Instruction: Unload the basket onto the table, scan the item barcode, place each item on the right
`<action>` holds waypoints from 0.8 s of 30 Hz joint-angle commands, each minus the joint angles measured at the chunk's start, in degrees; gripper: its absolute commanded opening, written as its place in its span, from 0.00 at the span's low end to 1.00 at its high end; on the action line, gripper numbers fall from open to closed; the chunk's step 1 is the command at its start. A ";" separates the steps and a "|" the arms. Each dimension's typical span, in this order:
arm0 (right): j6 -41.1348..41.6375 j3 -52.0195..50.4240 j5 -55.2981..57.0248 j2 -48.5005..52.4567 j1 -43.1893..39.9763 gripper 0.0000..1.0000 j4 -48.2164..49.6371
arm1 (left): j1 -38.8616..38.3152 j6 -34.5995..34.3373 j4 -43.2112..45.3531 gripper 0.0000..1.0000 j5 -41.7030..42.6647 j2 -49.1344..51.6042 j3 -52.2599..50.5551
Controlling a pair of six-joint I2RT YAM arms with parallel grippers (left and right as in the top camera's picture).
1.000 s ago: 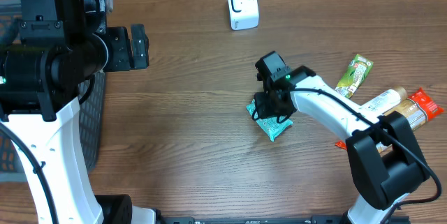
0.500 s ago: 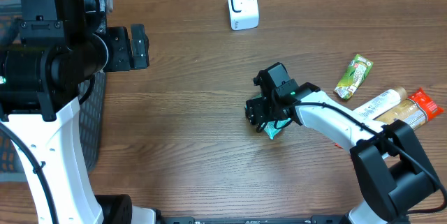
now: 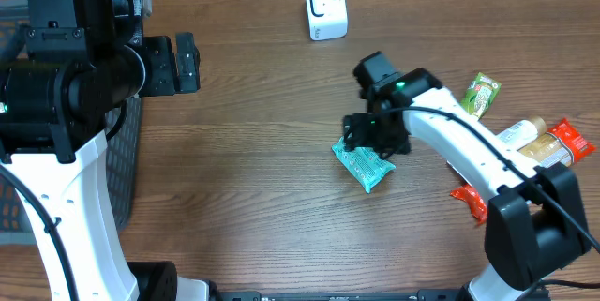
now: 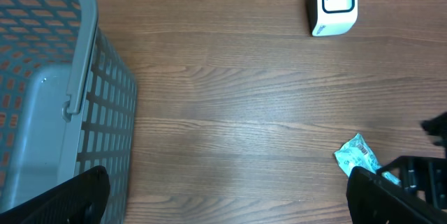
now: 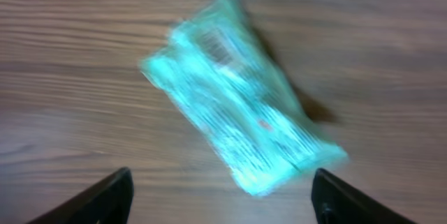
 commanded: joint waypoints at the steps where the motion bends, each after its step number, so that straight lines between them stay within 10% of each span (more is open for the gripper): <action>1: 3.67 -3.08 0.87 -0.98 -1.62 0.75 -0.46 | 0.02 1.09 0.22 1.00 0.48 -0.07 0.13; 18: 3.93 -18.73 -2.56 -0.98 -1.86 0.45 19.85 | 0.02 1.09 0.24 1.00 0.48 -0.07 0.13; 24: -8.31 -19.41 0.98 -0.98 -1.86 0.46 30.51 | 0.02 1.09 0.22 1.00 0.48 -0.07 0.13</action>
